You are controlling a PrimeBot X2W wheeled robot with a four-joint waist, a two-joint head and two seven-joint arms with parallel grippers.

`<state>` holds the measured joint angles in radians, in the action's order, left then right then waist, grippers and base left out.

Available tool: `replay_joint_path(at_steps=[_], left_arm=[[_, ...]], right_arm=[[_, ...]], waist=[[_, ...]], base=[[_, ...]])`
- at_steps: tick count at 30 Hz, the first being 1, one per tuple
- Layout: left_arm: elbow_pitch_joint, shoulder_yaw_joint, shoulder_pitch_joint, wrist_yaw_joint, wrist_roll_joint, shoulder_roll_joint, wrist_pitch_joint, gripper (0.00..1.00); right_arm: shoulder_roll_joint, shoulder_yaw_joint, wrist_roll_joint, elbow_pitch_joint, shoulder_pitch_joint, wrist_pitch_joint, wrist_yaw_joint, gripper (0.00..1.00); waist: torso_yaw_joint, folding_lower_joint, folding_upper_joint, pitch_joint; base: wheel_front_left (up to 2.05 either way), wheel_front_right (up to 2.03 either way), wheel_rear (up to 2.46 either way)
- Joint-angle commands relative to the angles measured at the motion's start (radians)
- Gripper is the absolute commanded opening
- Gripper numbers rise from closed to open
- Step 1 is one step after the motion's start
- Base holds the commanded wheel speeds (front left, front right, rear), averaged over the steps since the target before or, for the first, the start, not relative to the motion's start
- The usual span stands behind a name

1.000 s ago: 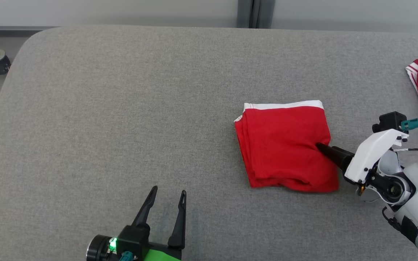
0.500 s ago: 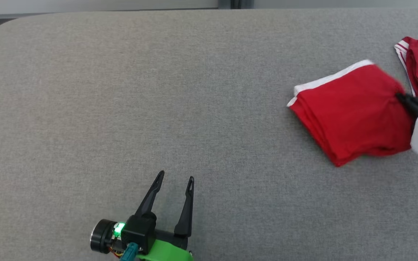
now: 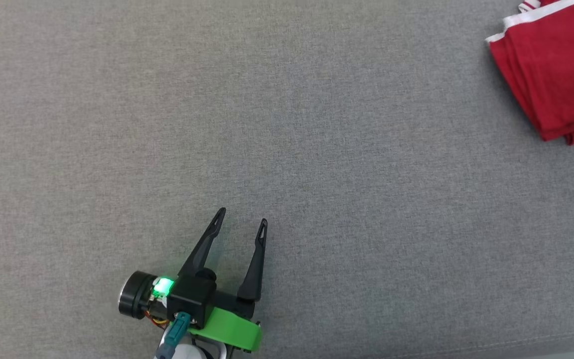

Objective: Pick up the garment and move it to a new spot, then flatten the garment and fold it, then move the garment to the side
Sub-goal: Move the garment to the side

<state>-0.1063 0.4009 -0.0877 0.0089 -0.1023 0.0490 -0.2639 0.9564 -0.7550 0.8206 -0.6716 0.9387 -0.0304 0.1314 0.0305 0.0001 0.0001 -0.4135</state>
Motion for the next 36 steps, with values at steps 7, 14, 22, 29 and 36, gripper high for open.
replay_joint_path(at_steps=[7,14,22,29,36], left_arm=[[-0.005,-0.018,-0.042,-0.023,0.03,0.004,0.0,1.0],[-0.012,-0.02,-0.046,-0.028,0.035,0.004,0.0,1.0],[-0.016,-0.02,0.01,-0.005,-0.016,0.003,0.0,1.0],[-0.041,-0.038,0.093,0.026,-0.091,0.004,0.0,1.0],[-0.015,-0.098,0.2,0.049,-0.154,0.003,0.0,1.0]], right_arm=[[0.01,0.034,-0.011,-0.102,0.061,-0.045,-0.001,0.48],[-0.086,0.112,-0.143,-0.342,0.115,-0.171,-0.001,1.0],[-0.273,0.216,-0.21,-0.296,-0.008,-0.236,-0.001,1.0],[-0.451,0.458,-0.31,0.031,-0.366,-0.235,-0.001,1.0],[-0.706,0.689,-0.459,0.302,-0.741,-0.235,-0.001,1.0]], waist=[[0.021,-0.0001,-0.0001,-0.071],[0.002,-0.0001,-0.0001,-0.042],[-0.01,-0.0001,-0.0001,0.11],[-0.013,-0.0001,-0.0001,0.292],[-0.033,-0.0001,-0.0001,0.458]], base=[[0.0,0.0,0.0],[0.0,0.0,0.0],[0.0,0.0,0.0],[0.0,0.0,0.0],[0.0,0.0,0.0]])
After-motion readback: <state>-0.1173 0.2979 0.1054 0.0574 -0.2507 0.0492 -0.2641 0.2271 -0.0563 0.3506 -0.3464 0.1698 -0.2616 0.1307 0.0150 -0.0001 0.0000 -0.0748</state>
